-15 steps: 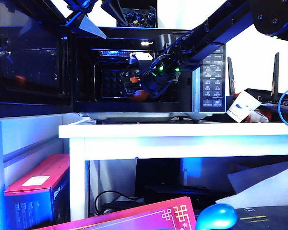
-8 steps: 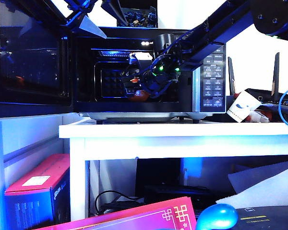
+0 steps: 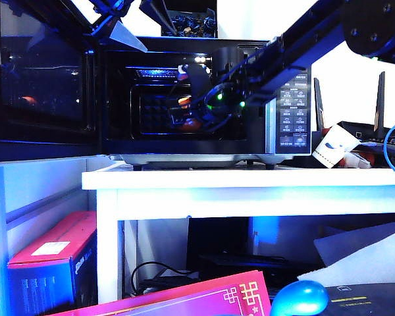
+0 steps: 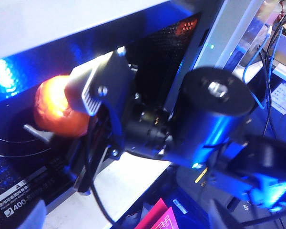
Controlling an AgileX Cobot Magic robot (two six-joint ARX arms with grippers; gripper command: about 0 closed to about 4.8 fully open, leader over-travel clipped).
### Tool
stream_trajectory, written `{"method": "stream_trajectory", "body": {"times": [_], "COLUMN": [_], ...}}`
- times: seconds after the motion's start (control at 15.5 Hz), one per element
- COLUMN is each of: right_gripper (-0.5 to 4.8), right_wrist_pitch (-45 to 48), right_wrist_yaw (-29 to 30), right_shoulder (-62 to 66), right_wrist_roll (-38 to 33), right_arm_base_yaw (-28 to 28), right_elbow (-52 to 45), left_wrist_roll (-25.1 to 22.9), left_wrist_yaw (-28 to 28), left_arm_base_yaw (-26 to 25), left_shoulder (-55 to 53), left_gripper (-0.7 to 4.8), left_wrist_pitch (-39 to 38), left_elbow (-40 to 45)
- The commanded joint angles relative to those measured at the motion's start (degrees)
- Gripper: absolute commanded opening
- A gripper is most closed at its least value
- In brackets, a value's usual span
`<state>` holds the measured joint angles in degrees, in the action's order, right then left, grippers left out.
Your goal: Open the microwave door, place the orange inside the microwave, then close the microwave door.
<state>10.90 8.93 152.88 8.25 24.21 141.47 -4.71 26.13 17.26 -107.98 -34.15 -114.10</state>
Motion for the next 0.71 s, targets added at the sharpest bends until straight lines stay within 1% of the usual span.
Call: {"method": "stream_trajectory", "body": {"times": [0.06,0.19,0.32,0.52,0.58,0.71], "right_gripper": [4.79,4.79,4.79,4.79,4.79,4.79], "right_wrist_pitch": [1.11,0.7,-4.02,-14.1,-16.46,-18.49], "right_wrist_yaw": [0.15,-0.04,-0.28,-1.81,-2.97,-3.06], "right_shoulder": [1.4,1.05,-0.79,-3.26,-4.15,-5.29], "right_wrist_roll": [-0.44,-0.57,-0.09,3.48,3.91,4.28], "right_arm_base_yaw": [0.2,0.44,0.57,0.79,0.83,0.83], "right_elbow": [0.15,0.17,0.2,0.2,0.22,0.24], "left_wrist_roll": [0.22,0.2,0.2,0.2,0.2,0.22], "left_wrist_yaw": [-0.42,-0.44,-0.44,-0.44,-0.44,-0.44], "left_arm_base_yaw": [-0.28,-0.28,-0.28,-0.28,-0.28,-0.28], "left_shoulder": [0.24,0.24,0.24,0.24,0.24,0.24], "left_gripper": [4.79,4.79,4.79,4.79,4.79,4.79], "left_wrist_pitch": [-1.84,-2.58,-2.62,-2.58,-2.58,-2.64], "left_elbow": [0.0,0.0,0.0,0.0,0.0,0.0]}}
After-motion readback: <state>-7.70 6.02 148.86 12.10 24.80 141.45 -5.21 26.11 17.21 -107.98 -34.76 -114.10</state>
